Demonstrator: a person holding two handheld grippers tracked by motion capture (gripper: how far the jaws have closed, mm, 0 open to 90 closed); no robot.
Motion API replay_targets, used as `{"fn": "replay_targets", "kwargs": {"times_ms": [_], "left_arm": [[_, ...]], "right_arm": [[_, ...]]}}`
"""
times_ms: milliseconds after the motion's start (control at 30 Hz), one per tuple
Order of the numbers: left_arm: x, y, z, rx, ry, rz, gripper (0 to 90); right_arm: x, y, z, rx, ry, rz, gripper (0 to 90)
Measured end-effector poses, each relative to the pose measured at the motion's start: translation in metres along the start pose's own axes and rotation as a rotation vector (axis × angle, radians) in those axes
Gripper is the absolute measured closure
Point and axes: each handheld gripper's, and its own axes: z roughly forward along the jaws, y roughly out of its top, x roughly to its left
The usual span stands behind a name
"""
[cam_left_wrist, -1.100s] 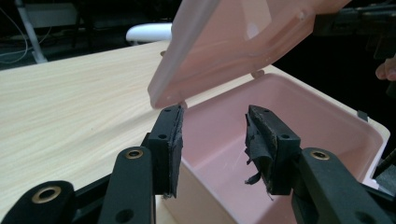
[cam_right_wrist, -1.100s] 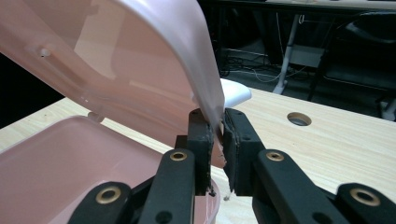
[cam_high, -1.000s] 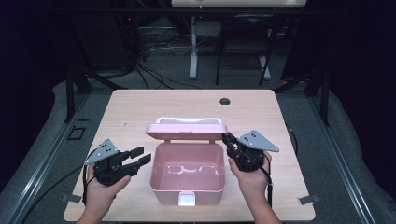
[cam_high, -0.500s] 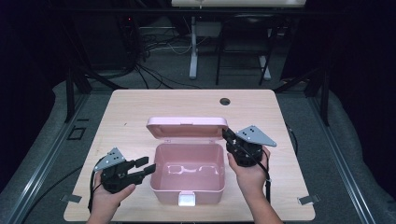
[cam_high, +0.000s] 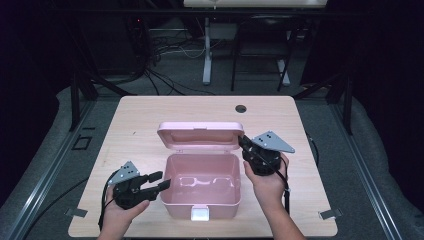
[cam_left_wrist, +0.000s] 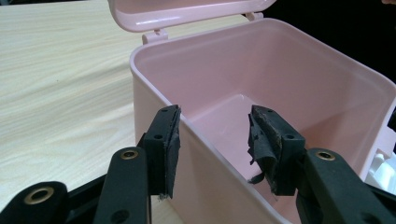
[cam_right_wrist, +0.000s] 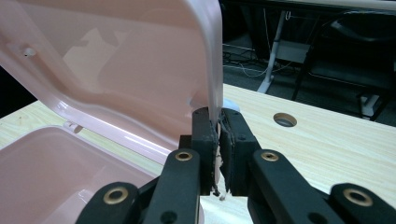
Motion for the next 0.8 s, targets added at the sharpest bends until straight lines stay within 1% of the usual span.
{"fn": "replay_targets", "kwargs": {"times_ms": [167, 300, 400, 433, 500, 567, 767, 800], "left_arm": [[-0.0008, -0.0024, 0.0023, 0.018, 0.004, 0.005, 53.4], [-0.0012, -0.0041, 0.0026, 0.017, 0.000, -0.005, 53.8], [-0.0023, -0.0061, 0.0036, 0.031, -0.005, 0.002, 54.9], [-0.0030, -0.0066, 0.0041, 0.027, -0.007, -0.002, 54.6], [-0.0043, -0.0063, 0.0045, 0.029, -0.010, 0.006, 54.7], [-0.0046, -0.0062, 0.0048, 0.029, -0.009, 0.006, 54.6], [-0.0047, -0.0064, 0.0044, 0.026, -0.011, 0.005, 55.0], [-0.0048, -0.0066, 0.0044, 0.025, -0.010, 0.005, 55.0]], "right_arm": [[-0.0004, 0.0012, 0.0015, 0.001, -0.003, -0.002, 85.2], [-0.0014, 0.0024, 0.0025, 0.007, -0.005, -0.005, 85.3], [-0.0020, 0.0033, 0.0032, 0.007, -0.011, -0.009, 85.5], [-0.0030, 0.0035, 0.0032, 0.008, -0.011, -0.006, 85.6], [-0.0045, 0.0037, 0.0031, 0.009, -0.012, 0.000, 85.6], [-0.0055, 0.0041, 0.0034, 0.009, -0.013, 0.002, 85.7], [-0.0067, 0.0067, 0.0060, 0.020, -0.018, -0.007, 85.8], [-0.0071, 0.0074, 0.0067, 0.023, -0.016, -0.003, 85.7]]}}
